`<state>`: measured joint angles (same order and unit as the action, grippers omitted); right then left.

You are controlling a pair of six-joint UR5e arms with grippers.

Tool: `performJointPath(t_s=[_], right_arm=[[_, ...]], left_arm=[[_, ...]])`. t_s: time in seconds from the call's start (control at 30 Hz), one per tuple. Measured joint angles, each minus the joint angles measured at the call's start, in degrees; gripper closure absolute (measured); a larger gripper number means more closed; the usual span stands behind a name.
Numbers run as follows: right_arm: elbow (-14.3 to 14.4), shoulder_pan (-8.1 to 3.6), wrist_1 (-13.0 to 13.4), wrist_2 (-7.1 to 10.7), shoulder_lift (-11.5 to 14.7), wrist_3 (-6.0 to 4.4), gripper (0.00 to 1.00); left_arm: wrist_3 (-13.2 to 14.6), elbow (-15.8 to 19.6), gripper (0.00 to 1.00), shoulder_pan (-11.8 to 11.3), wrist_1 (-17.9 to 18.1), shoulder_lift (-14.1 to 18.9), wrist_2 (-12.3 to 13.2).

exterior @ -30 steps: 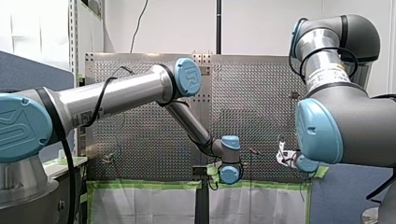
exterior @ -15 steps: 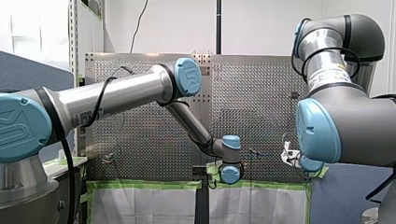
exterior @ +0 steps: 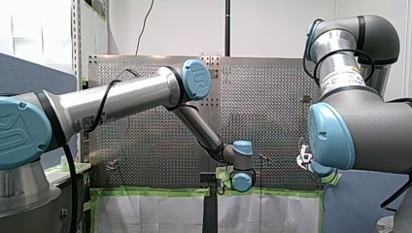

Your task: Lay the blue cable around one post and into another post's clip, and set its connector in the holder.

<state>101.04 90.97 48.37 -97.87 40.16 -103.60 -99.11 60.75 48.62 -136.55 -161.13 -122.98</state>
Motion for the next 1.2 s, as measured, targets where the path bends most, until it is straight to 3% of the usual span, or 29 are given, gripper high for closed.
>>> performJointPath(t_s=[0.37, 0.57, 0.83, 0.97, 1.2], right_arm=[[-0.06, -0.59, -0.48, -5.14, 0.02, -0.41, 1.0], [-0.55, -0.87, -0.87, -5.99, 0.03, -0.98, 1.0], [-1.09, -1.36, -1.57, -5.34, 0.02, 1.03, 1.0], [-1.31, -1.12, -1.71, -3.82, 0.0, 2.4, 1.0], [-2.0, -0.77, -2.5, -1.14, -0.01, 3.57, 1.0]], left_arm=[[4.96, -1.38, 1.0, 1.23, -0.66, 0.0, -2.82], [7.38, -1.53, 1.0, 1.33, -0.94, -0.02, -3.62], [8.12, -2.38, 1.0, 0.81, -1.85, -0.07, -3.48], [7.97, -2.38, 1.0, 0.56, -2.2, -0.25, -3.35], [7.72, -1.55, 1.0, -0.26, -1.28, -0.34, -2.38]])
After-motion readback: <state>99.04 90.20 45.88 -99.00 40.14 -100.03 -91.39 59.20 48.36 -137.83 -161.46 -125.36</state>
